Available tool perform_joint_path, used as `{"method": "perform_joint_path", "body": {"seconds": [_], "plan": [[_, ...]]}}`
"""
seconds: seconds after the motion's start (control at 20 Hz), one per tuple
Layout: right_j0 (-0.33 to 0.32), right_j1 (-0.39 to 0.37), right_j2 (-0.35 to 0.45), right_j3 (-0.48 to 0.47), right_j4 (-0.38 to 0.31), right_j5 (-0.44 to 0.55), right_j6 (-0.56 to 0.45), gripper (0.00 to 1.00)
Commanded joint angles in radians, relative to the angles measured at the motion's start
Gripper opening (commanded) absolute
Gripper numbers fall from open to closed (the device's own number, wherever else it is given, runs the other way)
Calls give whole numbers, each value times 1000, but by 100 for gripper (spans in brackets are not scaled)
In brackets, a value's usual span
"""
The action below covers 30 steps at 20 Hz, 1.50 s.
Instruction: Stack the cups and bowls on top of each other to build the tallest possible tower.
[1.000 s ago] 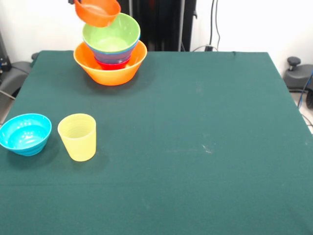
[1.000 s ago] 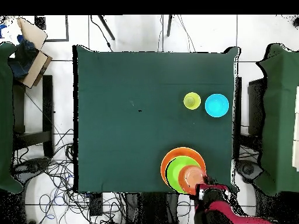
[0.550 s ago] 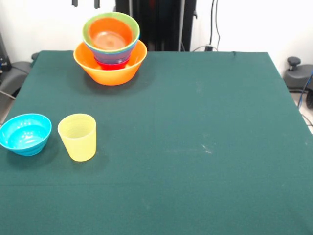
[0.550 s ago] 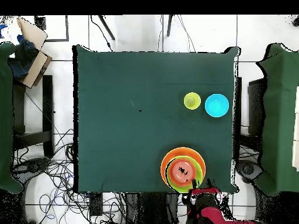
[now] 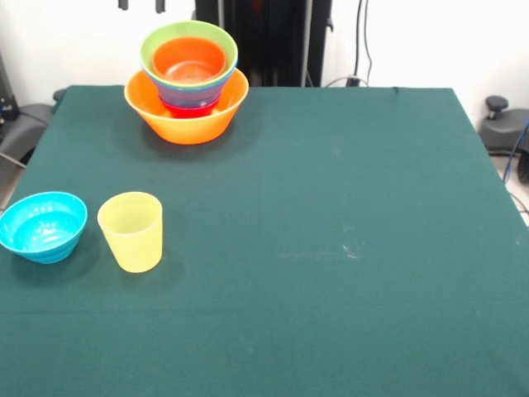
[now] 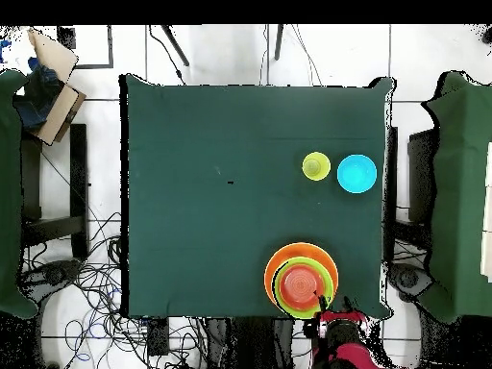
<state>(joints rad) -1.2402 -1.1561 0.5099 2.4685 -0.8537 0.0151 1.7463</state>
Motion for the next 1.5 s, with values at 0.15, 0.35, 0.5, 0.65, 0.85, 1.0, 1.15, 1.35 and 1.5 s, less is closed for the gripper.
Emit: {"method": "perform_joint_path", "body": {"seconds": [0.15,0.35,0.5,0.65,0.85,1.0,1.15,1.35,1.5], "plan": [[-43,-37,241,23,175,158,-52,100],[-43,-22,296,-44,248,239,-92,100],[-6,26,283,-120,244,283,-86,100],[42,97,266,-229,231,342,-88,100],[100,173,250,-367,223,432,-102,100],[154,239,232,-484,222,507,-111,100],[202,314,218,-600,216,563,-123,100],[241,398,222,-725,211,604,-152,100],[266,454,225,-806,205,622,-170,100]]}}
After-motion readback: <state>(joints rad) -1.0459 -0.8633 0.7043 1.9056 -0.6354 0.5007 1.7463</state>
